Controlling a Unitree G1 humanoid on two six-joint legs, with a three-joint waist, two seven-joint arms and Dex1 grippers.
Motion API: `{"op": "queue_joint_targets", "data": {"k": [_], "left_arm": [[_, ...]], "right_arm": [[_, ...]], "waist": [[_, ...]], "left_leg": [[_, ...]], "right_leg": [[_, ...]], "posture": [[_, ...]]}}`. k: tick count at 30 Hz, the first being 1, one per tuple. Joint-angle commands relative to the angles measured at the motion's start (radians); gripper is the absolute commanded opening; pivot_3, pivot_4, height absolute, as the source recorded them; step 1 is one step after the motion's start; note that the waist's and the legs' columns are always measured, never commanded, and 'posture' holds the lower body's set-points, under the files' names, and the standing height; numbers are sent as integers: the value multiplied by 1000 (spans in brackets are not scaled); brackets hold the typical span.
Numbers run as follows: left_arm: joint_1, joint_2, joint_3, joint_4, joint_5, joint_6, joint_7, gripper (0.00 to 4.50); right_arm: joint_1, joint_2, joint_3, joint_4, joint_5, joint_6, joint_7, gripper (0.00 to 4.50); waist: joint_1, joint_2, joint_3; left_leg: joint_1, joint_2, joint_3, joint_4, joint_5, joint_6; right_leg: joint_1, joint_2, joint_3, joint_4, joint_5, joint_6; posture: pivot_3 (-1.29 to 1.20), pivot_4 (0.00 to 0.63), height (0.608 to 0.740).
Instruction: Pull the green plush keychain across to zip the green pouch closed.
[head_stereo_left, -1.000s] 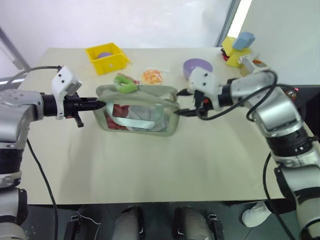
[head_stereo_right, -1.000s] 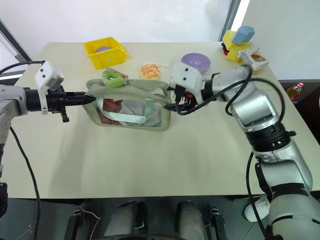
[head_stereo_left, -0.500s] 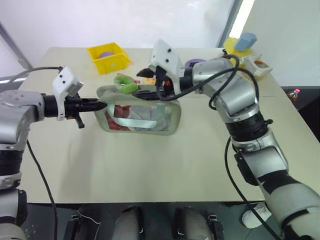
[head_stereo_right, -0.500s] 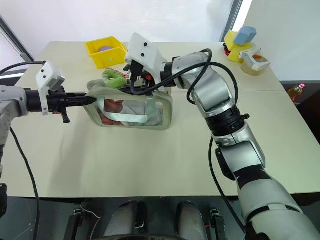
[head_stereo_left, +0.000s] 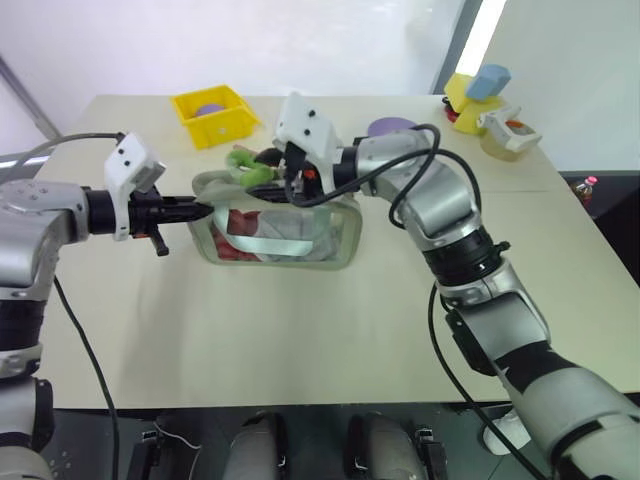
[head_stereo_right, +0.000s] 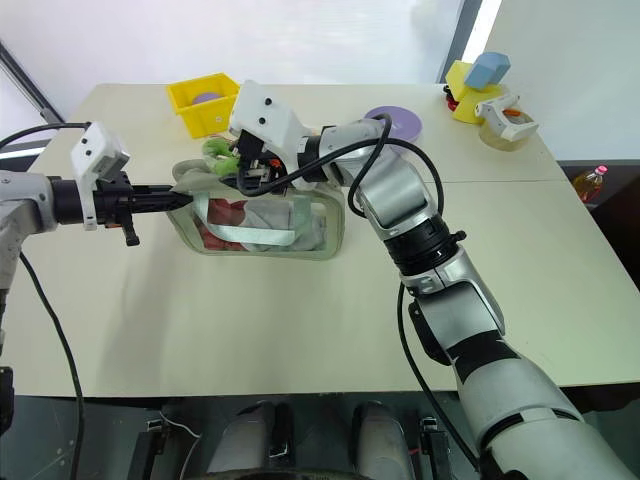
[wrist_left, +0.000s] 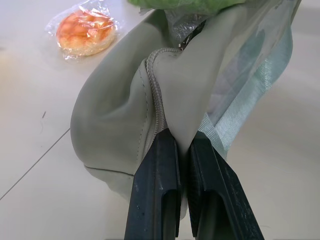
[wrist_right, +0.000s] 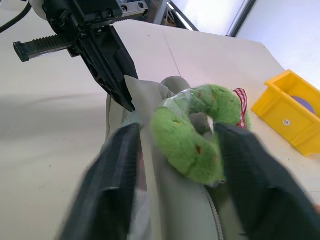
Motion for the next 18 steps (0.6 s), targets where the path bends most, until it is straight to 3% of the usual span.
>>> {"op": "queue_joint_targets", "data": {"k": [1, 2, 8, 12, 18], "left_arm": [[-34, 7, 7, -5, -1, -13, -2, 0], [-37, 5, 5, -1, 0, -14, -2, 0], [-42, 0, 1, 3, -1, -15, 1, 0], [-32, 5, 7, 5, -1, -15, 2, 0], [-6, 13, 23, 0, -5, -10, 9, 0]], "right_arm": [[-31, -5, -9, -7, -11, -27, 2, 293], [-31, -6, -10, -6, -12, -27, 2, 73], [-42, -8, -59, -25, 20, 31, -13, 73], [-62, -123, -172, -40, 15, 105, -78, 73], [-31, -270, -219, -142, -7, 193, -135, 73]], "waist": [[-1, 0, 0], [-1, 0, 0], [-1, 0, 0], [7, 0, 0], [-3, 0, 0]], "left_leg": [[0, 0, 0, 0, 0, 0], [0, 0, 0, 0, 0, 0], [0, 0, 0, 0, 0, 0], [0, 0, 0, 0, 0, 0], [-1, 0, 0, 0, 0, 0]], "right_leg": [[0, 0, 0, 0, 0, 0], [0, 0, 0, 0, 0, 0], [0, 0, 0, 0, 0, 0], [0, 0, 0, 0, 0, 0], [-1, 0, 0, 0, 0, 0]], "posture": [[0, 150, 740], [0, 150, 740], [0, 150, 740], [0, 150, 740], [0, 150, 740]]}}
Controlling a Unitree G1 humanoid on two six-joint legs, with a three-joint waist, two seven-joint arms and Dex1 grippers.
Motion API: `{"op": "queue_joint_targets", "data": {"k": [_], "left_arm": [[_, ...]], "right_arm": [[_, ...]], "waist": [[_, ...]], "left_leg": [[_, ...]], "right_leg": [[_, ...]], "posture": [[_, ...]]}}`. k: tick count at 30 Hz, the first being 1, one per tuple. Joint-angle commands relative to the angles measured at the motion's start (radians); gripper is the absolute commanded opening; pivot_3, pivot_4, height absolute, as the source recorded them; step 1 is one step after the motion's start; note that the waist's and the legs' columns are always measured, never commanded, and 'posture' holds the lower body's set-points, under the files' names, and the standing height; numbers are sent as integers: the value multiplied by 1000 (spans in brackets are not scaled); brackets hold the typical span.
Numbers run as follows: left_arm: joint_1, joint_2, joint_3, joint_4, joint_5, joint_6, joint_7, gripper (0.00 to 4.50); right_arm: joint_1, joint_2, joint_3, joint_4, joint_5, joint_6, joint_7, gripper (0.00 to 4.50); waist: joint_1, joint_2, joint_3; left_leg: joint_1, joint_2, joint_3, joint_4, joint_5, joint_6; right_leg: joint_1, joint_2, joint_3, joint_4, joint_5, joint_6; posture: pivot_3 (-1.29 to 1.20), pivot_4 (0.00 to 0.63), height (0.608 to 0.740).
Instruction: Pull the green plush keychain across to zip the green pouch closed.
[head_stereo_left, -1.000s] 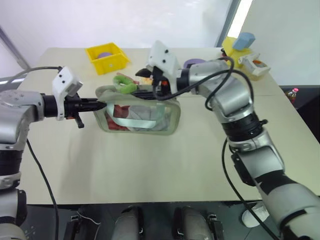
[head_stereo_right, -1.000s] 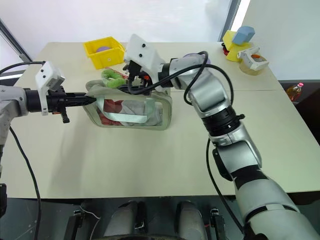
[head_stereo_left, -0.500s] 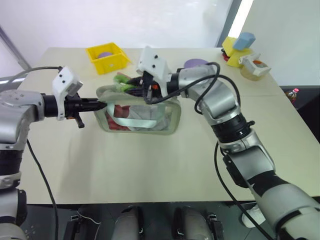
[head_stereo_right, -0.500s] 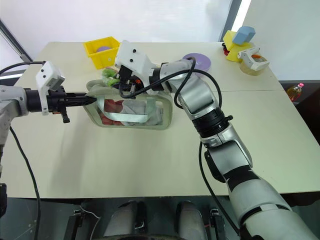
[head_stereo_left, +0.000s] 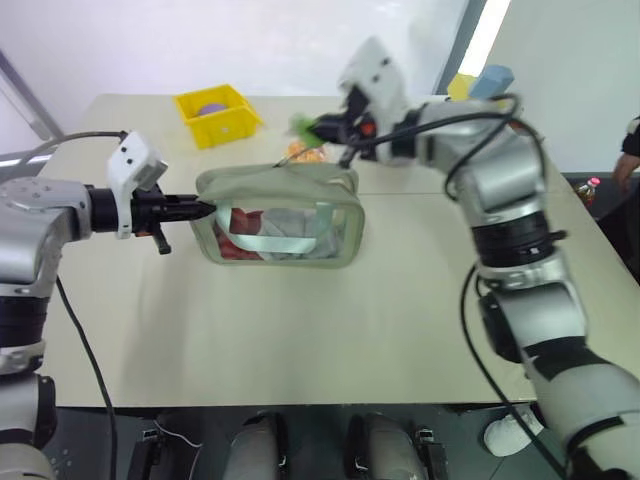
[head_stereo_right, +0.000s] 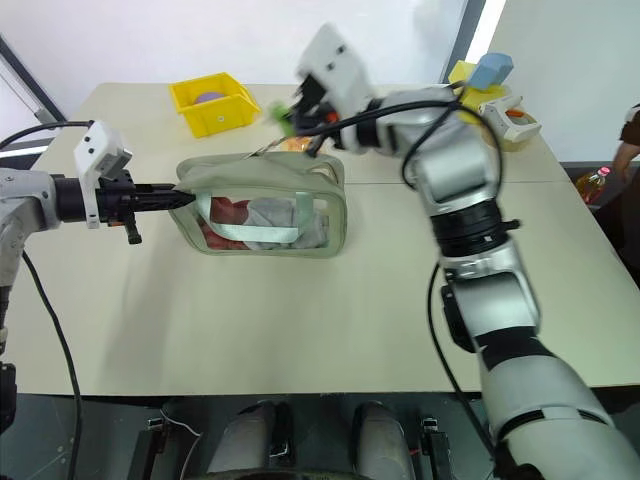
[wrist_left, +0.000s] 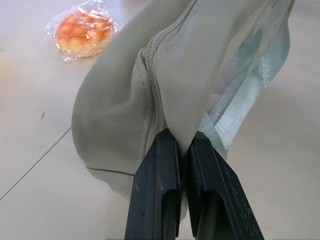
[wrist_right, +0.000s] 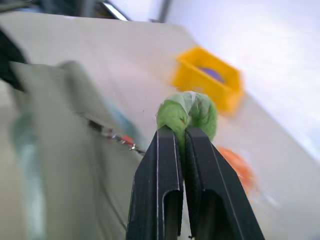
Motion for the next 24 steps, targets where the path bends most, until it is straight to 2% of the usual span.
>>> {"op": "queue_joint_targets", "data": {"k": [1, 4, 7, 10, 13, 16, 19, 24], "left_arm": [[11, 17, 33, -16, -5, -8, 5, 0], [17, 13, 29, -16, -5, -7, 9, 0], [13, 10, 25, -14, -7, -4, 13, 0], [8, 7, 17, -14, -7, -4, 13, 0], [6, 6, 14, -13, -8, -5, 12, 0], [12, 8, 16, -18, -9, -5, 12, 0], [22, 11, 19, -24, -9, -5, 12, 0], [24, 13, 20, -34, -11, -1, 15, 0]], "right_arm": [[5, -59, -37, -91, -27, 18, -46, 73], [49, -129, -18, -121, -91, 2, -93, 73], [119, -199, 50, -120, -195, -96, -130, 73], [181, -218, 98, -101, -263, -176, -164, 73], [260, -171, 103, -119, -255, -146, -185, 73], [370, -57, 81, -166, -181, -36, -204, 73], [458, 12, 106, -194, -174, 10, -216, 73], [540, 65, 173, -195, -182, 14, -213, 73]], "waist": [[-5, 0, 0], [-3, 0, 0], [1, 0, 0], [0, 0, 0], [0, 0, 0], [1, 0, 0], [1, 0, 0], [0, 0, 0]], "left_leg": [[0, 0, 0, 0, 0, 0], [0, 0, 1, 0, 0, 0], [0, 0, 1, 0, 0, 0], [0, 0, 1, 0, 0, 0], [0, 0, 1, 0, 0, 0], [0, 0, 1, 0, 0, 0], [0, 0, 1, 0, 0, 0], [0, 0, 0, 0, 0, 0]], "right_leg": [[0, 0, 0, 0, 0, 0], [-1, 0, 0, 0, 0, 0], [0, 0, 0, -1, 0, 0], [0, 0, 0, -1, 0, 0], [-1, 0, 0, -1, 0, 0], [0, 0, 0, 0, 0, 0], [0, 0, 0, 0, 0, 0], [0, 0, 0, 0, 0, 0]], "posture": [[0, 150, 740], [0, 150, 740], [0, 150, 740], [0, 150, 740], [0, 150, 740], [0, 150, 740], [0, 150, 740], [0, 150, 740]]}}
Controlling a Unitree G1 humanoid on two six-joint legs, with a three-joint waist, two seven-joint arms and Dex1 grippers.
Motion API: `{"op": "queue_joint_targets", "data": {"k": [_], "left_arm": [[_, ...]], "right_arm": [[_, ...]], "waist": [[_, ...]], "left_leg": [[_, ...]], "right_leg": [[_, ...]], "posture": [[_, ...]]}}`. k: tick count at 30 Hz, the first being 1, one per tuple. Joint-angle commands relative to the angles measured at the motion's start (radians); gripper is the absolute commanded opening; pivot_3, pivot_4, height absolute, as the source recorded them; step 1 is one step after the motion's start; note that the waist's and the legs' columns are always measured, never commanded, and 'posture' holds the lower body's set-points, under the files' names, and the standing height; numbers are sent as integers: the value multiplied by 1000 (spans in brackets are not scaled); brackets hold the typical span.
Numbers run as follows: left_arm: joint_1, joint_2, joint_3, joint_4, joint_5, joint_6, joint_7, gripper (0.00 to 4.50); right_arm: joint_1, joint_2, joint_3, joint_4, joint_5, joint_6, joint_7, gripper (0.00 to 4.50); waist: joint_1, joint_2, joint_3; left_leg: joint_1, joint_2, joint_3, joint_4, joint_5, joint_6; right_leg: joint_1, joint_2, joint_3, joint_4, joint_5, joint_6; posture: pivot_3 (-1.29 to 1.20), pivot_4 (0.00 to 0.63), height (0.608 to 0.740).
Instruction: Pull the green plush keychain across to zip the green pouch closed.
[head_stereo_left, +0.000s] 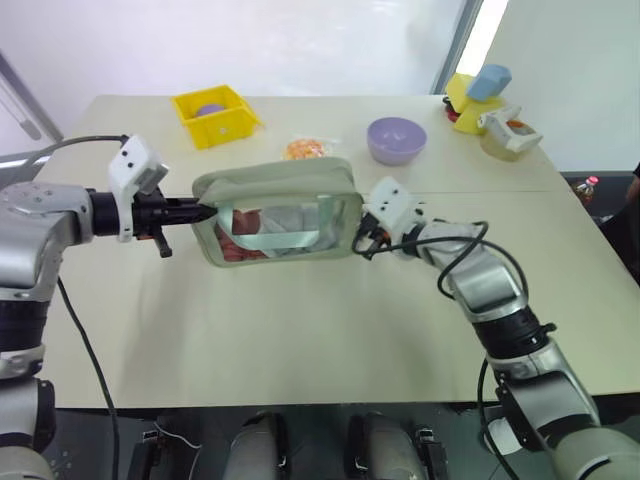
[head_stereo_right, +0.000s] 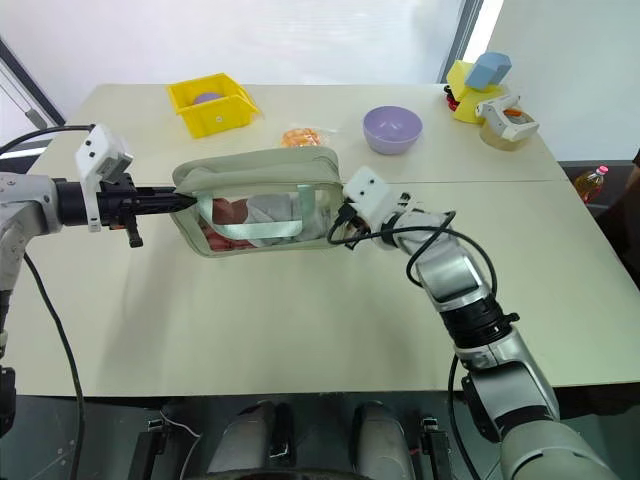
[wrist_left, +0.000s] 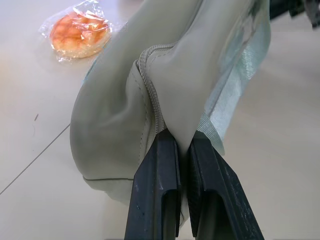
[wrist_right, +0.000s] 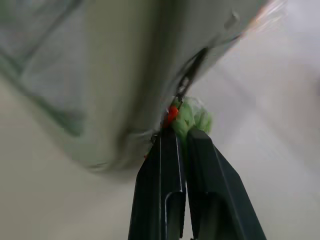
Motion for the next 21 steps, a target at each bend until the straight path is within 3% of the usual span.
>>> {"op": "queue_joint_targets", "data": {"k": [1, 4, 7, 10, 12, 13, 17, 21], "left_arm": [[5, 16, 18, -20, 2, 1, 7, 0], [7, 18, 20, -25, 2, 3, 8, 0], [13, 19, 25, -35, -1, 8, 11, 0], [8, 19, 55, -30, -30, 41, 22, 1058], [7, 37, 96, -14, -56, 67, 21, 2142], [10, 47, 113, -9, -65, 77, 18, 2428], [37, 83, 174, -9, -101, 122, 13, 4436], [89, 114, 243, -40, -124, 177, 46, 4436]], "right_arm": [[32, 3, 56, -24, -22, -29, 12, 73], [30, -28, 89, 22, -68, -107, 22, 73], [-3, -41, 35, 50, -44, -127, 39, 73], [-48, -107, -62, 33, 42, -85, 141, 1026], [-79, -196, -128, 3, 109, -39, 241, 2156], [-90, -234, -149, -11, 139, -17, 282, 2434], [-119, -335, -197, -81, 271, 88, 420, 4439], [-170, -359, -256, -180, 414, 203, 480, 4439]], "waist": [[0, 0, 0], [-2, 0, 0], [-2, 0, 0], [1, 0, 0], [6, 0, 1], [6, 0, 1], [0, 0, 1], [-6, 0, 1]], "left_leg": [[0, 0, 0, 0, 0, 0], [0, 0, 0, 0, 0, 0], [1, 0, 0, 0, 0, 0], [1, 0, 0, 0, 0, 0], [0, 0, 0, 0, 0, 0], [0, 0, 0, 0, 0, 0], [0, 0, -1, -1, 0, 0], [2, 1, 0, -1, 0, 0]], "right_leg": [[0, 0, 0, 0, 0, 0], [0, 0, 0, 0, 0, 0], [0, 0, 0, 0, 0, 0], [1, 0, 0, -1, 0, 0], [1, 0, 0, -1, 0, 0], [1, 0, 0, -1, 0, 0], [1, 0, 0, -2, 0, 0], [1, 0, 0, -2, 0, 0]], "posture": [[0, 150, 740], [0, 150, 740], [0, 150, 740], [0, 150, 740], [0, 150, 740], [0, 150, 740], [0, 150, 740], [0, 150, 740]]}}
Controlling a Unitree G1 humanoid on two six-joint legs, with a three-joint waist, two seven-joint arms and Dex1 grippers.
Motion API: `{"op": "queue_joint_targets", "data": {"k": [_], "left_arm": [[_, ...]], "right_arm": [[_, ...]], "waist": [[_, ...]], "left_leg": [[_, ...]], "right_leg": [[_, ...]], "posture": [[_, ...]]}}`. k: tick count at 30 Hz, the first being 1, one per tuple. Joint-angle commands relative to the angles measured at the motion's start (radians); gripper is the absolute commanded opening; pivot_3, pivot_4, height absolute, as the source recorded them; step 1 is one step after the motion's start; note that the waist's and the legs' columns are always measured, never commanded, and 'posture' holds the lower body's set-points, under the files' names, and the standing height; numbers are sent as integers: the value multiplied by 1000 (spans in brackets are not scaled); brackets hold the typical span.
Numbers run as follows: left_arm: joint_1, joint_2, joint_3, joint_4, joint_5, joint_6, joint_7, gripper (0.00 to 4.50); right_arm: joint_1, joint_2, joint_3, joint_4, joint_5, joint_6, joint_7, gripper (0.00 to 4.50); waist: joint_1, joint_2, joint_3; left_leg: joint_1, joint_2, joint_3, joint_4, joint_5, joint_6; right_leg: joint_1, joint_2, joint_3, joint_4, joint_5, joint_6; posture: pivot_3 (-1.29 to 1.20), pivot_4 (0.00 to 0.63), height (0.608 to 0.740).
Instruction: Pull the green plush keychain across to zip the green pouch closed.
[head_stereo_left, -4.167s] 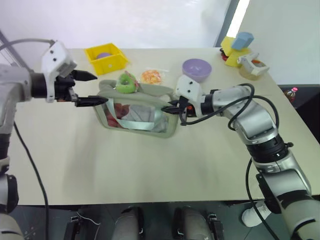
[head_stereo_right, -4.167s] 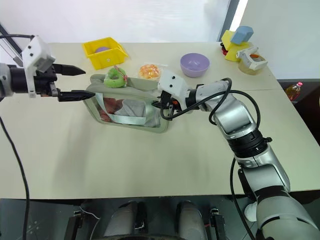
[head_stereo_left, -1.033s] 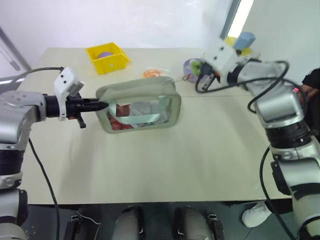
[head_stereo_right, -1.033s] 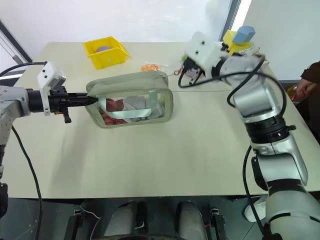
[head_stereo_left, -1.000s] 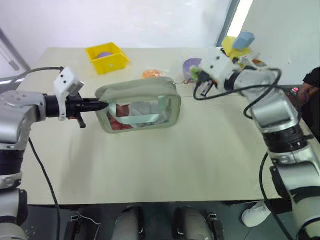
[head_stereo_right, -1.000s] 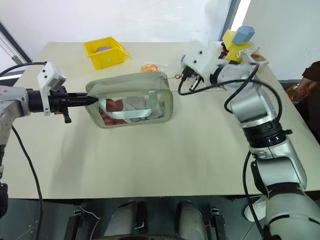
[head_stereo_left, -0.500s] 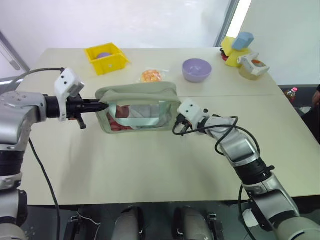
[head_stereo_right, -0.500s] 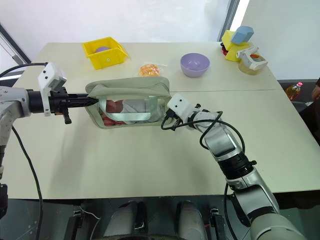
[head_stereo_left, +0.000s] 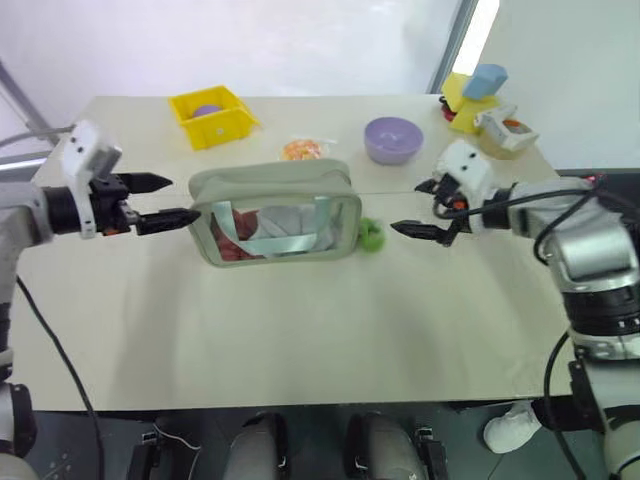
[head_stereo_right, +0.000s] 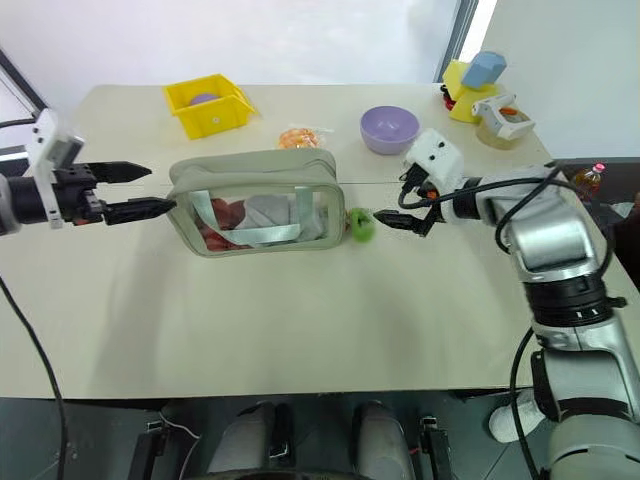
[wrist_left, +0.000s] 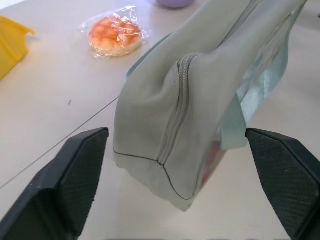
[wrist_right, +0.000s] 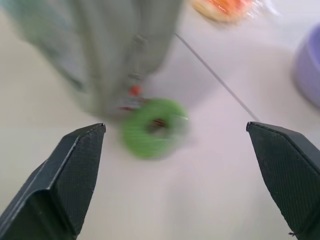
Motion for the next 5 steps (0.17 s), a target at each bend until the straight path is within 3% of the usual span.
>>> {"op": "queue_joint_targets", "data": {"k": [1, 5], "left_arm": [[35, 39, 87, -51, -27, 41, 34, 4436], [77, 40, 109, -82, -34, 42, 56, 4436]], "right_arm": [[-83, 11, -70, -106, 142, 109, 26, 4439], [-127, 43, -79, -110, 184, 168, -34, 4439]], "waist": [[2, 0, 0], [6, 0, 0]], "left_leg": [[0, 0, 0, 0, 0, 0], [0, 0, 0, 0, 0, 0]], "right_leg": [[0, 0, 0, 0, 0, 0], [0, 0, 0, 0, 0, 0]], "posture": [[0, 150, 740], [0, 150, 740]]}}
